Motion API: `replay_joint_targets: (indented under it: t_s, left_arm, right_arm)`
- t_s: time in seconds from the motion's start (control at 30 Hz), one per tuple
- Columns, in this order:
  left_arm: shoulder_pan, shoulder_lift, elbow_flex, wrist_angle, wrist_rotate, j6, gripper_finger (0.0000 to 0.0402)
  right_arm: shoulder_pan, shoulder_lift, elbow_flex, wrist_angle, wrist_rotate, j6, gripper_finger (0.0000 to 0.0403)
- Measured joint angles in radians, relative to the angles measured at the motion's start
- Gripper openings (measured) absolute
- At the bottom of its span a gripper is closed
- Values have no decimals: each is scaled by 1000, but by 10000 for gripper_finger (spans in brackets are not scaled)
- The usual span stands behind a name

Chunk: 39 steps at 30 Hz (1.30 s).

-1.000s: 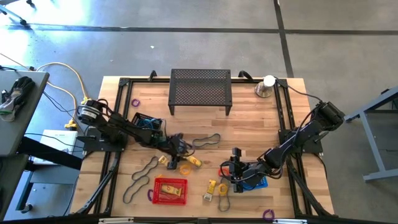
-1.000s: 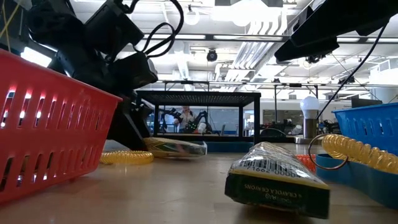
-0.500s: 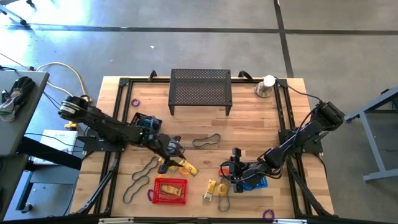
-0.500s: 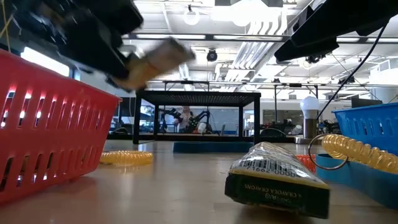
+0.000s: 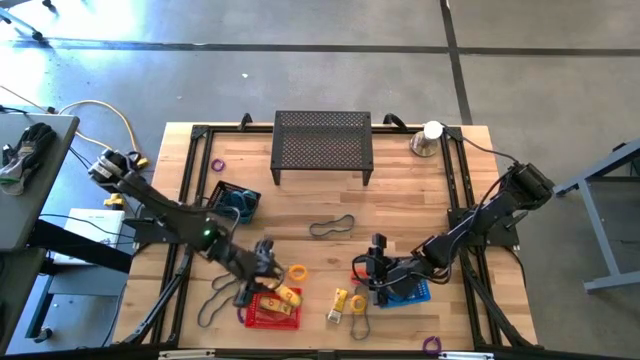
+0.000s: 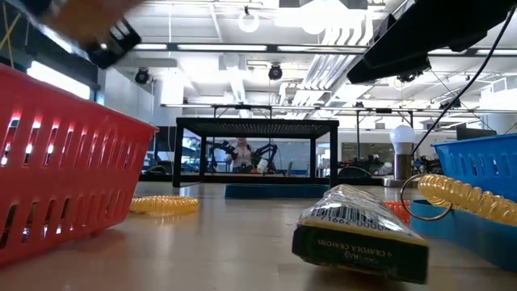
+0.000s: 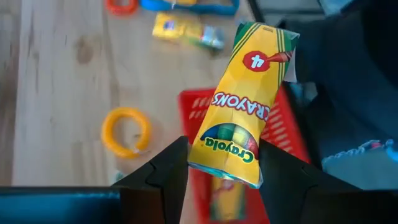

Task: Pick & Place Office Desk Supplies
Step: Put the yellow crayon box into the red bin, then put the yellow spring keychain into the blue bin

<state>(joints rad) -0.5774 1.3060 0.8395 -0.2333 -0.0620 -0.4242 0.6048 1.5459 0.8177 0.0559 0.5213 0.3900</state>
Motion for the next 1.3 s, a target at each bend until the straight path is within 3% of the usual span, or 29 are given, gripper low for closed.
replay_joint_targets:
  t_s: [0.1,0.37,0.67,0.93,1.23,1.3]
  left_arm:
    - [-62,-1,13,-39,-49,-97,158]
    - [-172,52,13,-90,-54,-411,158]
    - [-162,140,13,-90,-51,-658,158]
    - [-147,177,13,-90,8,-691,166]
    - [-145,176,13,-77,8,-765,225]
    - [-131,176,13,-78,65,-752,232]
  right_arm:
    - [1,0,0,0,-1,3,191]
    - [2,0,0,0,-1,6,191]
    - [2,0,0,0,-1,6,191]
    - [3,0,0,0,-21,29,191]
    - [3,0,0,-1,-31,32,191]
    - [3,0,0,0,-31,32,191]
